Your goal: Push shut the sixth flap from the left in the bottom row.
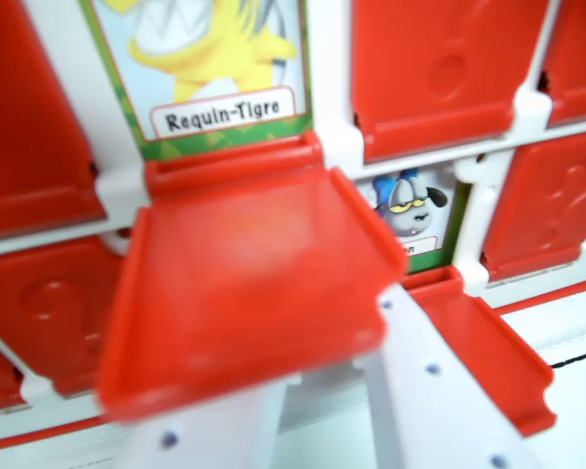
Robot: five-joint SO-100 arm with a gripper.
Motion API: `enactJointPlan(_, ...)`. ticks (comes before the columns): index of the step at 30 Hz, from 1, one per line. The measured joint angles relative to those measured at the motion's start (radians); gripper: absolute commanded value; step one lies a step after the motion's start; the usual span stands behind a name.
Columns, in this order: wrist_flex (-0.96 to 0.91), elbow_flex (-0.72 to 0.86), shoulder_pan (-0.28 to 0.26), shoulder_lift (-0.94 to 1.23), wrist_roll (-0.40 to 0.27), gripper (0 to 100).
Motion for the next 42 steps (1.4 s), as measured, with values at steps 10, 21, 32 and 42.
enactJointPlan(10, 0.204, 0.118, -0.078, 0.284, 0.006, 0)
enactJointPlan(21, 0.540, 0.198, -0.163, 0.782, -0.025, 0)
enactJointPlan(32, 0.624, 0.198, -0.164, 0.919, 0.008, 0)
enactJointPlan(42, 0.637, 0.161, -0.190, 0.934, 0.058, 0)
